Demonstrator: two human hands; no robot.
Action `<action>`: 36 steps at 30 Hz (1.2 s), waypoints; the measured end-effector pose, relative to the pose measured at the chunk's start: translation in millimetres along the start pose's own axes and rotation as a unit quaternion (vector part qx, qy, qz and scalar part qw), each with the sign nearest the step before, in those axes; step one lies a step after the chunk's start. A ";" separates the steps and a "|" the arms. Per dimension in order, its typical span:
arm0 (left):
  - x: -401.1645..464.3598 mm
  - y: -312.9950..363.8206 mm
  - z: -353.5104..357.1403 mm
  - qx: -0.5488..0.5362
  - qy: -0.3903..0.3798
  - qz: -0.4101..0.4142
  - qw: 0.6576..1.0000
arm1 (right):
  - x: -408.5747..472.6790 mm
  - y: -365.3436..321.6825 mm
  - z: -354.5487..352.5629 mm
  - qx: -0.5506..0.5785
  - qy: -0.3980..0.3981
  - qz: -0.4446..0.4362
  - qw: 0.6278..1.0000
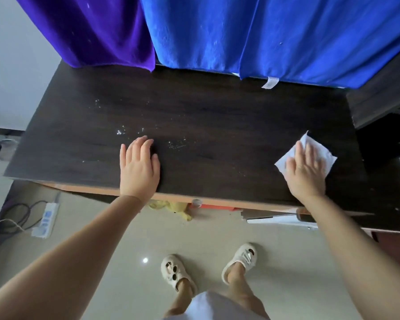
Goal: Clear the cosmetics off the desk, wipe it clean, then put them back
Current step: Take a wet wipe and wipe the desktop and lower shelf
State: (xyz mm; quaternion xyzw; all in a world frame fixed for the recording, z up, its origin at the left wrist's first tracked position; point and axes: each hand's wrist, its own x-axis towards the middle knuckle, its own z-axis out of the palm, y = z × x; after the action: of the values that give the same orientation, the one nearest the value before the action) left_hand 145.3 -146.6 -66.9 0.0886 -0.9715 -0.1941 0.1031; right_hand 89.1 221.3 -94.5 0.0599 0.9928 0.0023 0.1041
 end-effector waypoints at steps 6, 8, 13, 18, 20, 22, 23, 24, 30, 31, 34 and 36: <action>-1.8 -0.9 1.8 -0.012 0.012 0.005 1.000 | -80.4 -149.8 -8.4 0.103 0.040 -0.121 0.986; -1.8 -3.9 1.5 -0.028 0.021 0.004 0.999 | -93.3 -196.7 -6.7 0.109 0.044 -0.224 0.968; -2.4 -4.3 -0.4 -0.036 0.019 0.011 0.999 | -83.8 -193.7 -12.9 0.087 0.019 -0.321 0.943; -2.1 -4.4 -3.4 -0.046 0.001 0.022 0.999 | -48.2 -60.7 -6.3 0.034 0.026 -0.074 0.996; -0.3 -7.9 -8.3 -0.064 -0.014 0.025 0.998 | -44.0 -46.2 -17.0 0.097 0.033 0.093 0.990; 0.1 -20.6 -16.2 -0.065 -0.019 0.033 0.997 | -40.6 -79.7 -26.3 0.116 0.041 0.184 0.975; 0.0 -30.9 -20.4 -0.054 -0.016 0.037 0.998 | -38.2 -107.7 -26.5 0.109 0.048 0.167 0.979; 0.3 -42.6 -24.5 -0.039 -0.011 0.037 0.999 | -36.2 -141.3 -25.5 0.102 0.051 0.111 0.987; 19.4 -84.4 -37.9 -0.005 0.016 -0.035 0.999 | -71.5 -310.4 -19.1 0.080 -0.016 -0.286 0.955; 22.6 -85.8 -38.4 -0.007 0.019 -0.042 0.999 | -74.8 -312.3 -18.7 0.079 -0.024 -0.337 0.938; 24.0 -87.5 -36.8 0.001 0.022 -0.036 0.999 | -58.7 -270.5 -19.4 0.067 0.003 -0.350 0.935; 22.2 -87.4 -34.7 0.003 0.031 -0.029 0.999 | -28.5 -208.2 -15.0 0.051 0.013 -0.229 0.972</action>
State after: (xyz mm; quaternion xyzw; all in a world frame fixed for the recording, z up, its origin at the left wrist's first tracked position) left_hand 143.5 -243.2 -66.5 0.1233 -0.9654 -0.1914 0.1272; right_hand 89.0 11.3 -77.4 -0.1637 0.9801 -0.0715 0.0861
